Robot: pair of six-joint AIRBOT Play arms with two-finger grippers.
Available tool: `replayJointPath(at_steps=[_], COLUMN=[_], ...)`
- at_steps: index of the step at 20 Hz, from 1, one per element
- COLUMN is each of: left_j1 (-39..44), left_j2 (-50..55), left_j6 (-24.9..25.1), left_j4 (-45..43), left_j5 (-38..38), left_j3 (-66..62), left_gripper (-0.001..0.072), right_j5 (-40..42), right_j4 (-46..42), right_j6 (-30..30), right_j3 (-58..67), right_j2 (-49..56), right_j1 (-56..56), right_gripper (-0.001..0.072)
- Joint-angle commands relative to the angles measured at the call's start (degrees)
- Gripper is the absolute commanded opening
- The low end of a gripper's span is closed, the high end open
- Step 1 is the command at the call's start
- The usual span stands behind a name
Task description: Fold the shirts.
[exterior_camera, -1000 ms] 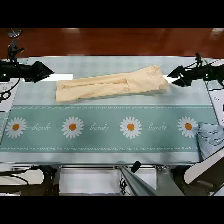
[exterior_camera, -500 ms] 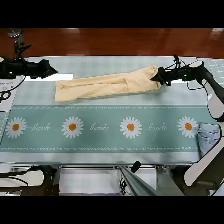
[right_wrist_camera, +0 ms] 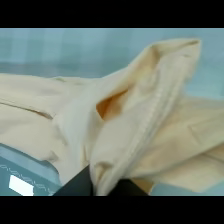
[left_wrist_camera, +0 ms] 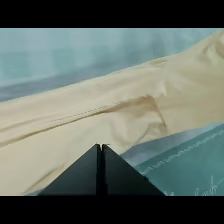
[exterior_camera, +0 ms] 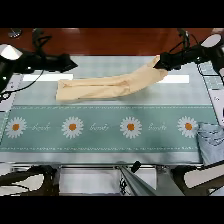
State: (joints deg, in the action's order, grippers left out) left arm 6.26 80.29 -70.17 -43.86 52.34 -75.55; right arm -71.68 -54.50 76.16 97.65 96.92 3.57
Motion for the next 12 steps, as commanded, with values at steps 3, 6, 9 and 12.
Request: replayJointPath(at_steps=[3, 6, 9, 12], left_j1=[16.9, 23.6, 27.6, 29.9], left_j2=[4.0, 7.6, 10.4, 12.5], left_j6=[-5.2, -6.8, -8.8, -10.2], left_j4=[0.0, 0.0, 0.0, 0.3], left_j5=[-10.0, -11.3, -12.7, -15.0], left_j3=[0.2, 0.1, 0.1, 0.1], left_gripper=[0.0018, 0.0019, 0.0019, 0.0019], right_j5=[-3.7, -5.0, -7.8, -10.6], right_j4=[-8.7, -9.0, -9.2, -10.5], right_j6=[7.8, 9.5, 10.5, 11.8], right_j3=[0.0, 0.0, 0.0, 0.0], right_j2=[-10.4, -13.8, -16.5, -18.8], right_j1=[-4.0, -5.1, -5.2, -5.2], right_gripper=[0.0029, 0.0029, 0.0029, 0.0029])
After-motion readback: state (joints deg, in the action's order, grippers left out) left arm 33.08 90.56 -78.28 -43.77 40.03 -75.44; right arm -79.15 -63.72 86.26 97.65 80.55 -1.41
